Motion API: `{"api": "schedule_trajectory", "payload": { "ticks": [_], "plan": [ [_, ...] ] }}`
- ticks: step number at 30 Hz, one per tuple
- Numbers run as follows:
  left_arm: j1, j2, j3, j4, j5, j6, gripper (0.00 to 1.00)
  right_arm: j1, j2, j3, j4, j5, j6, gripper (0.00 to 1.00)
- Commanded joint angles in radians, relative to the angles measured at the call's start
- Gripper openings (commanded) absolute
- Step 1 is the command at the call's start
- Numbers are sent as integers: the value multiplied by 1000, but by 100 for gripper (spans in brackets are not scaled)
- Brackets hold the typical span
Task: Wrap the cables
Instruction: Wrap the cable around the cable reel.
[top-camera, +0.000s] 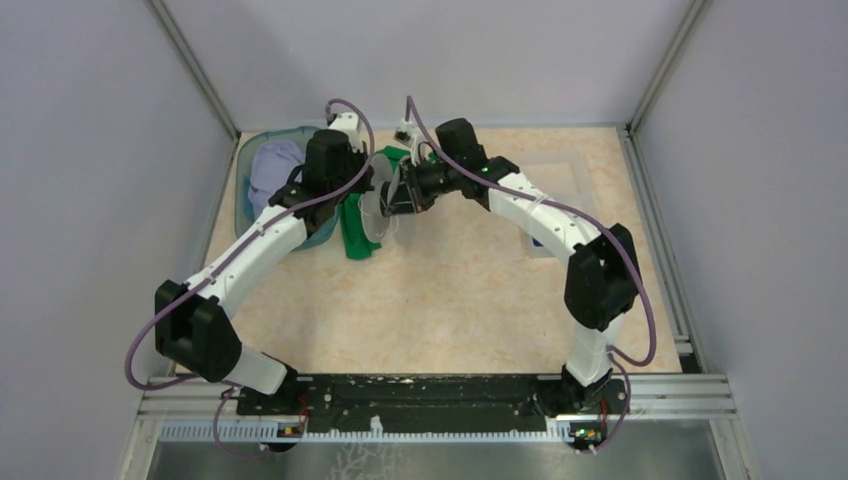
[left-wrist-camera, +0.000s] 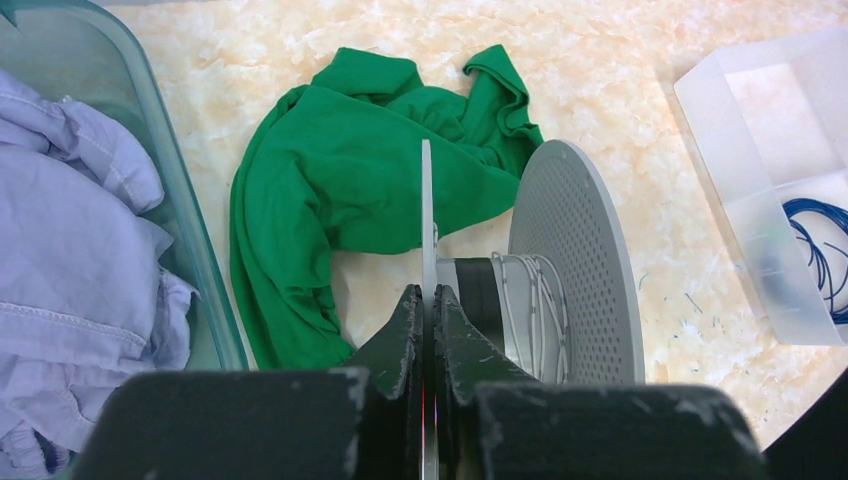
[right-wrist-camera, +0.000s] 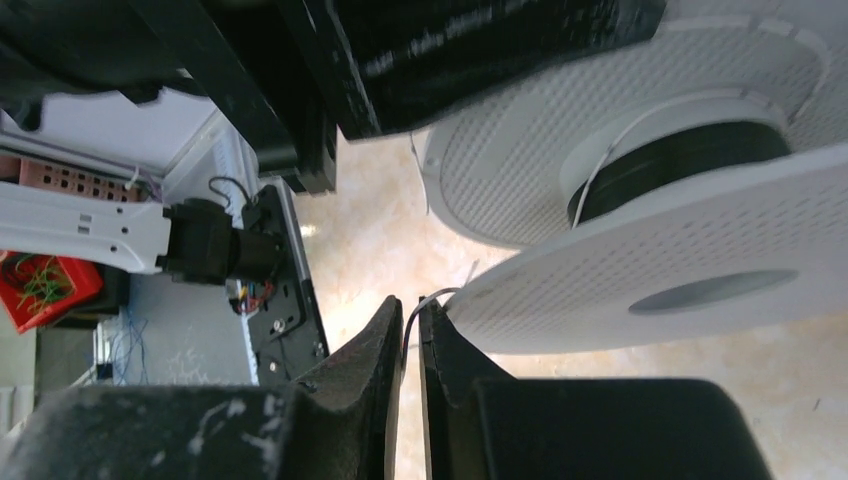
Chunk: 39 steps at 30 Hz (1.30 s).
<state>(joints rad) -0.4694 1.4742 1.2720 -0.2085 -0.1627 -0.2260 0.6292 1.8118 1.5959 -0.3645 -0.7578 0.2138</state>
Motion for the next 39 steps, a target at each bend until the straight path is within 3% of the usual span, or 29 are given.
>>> {"api": "schedule_trajectory", "payload": {
  "ticks": [1,23,31,39],
  "plan": [
    [-15,-20,-9,59,-1,30,0,-24,-2,90,50,-13,13,11],
    [-36,-31,-10,70,55,101,0,-117,34,212,-24,32,-31,0],
    [-52,-23,-18,110,146,214,0,-140,49,252,-67,75,-139,0],
    [-68,-20,-25,113,232,324,0,-140,50,284,-106,-24,-230,0]
  ]
}}
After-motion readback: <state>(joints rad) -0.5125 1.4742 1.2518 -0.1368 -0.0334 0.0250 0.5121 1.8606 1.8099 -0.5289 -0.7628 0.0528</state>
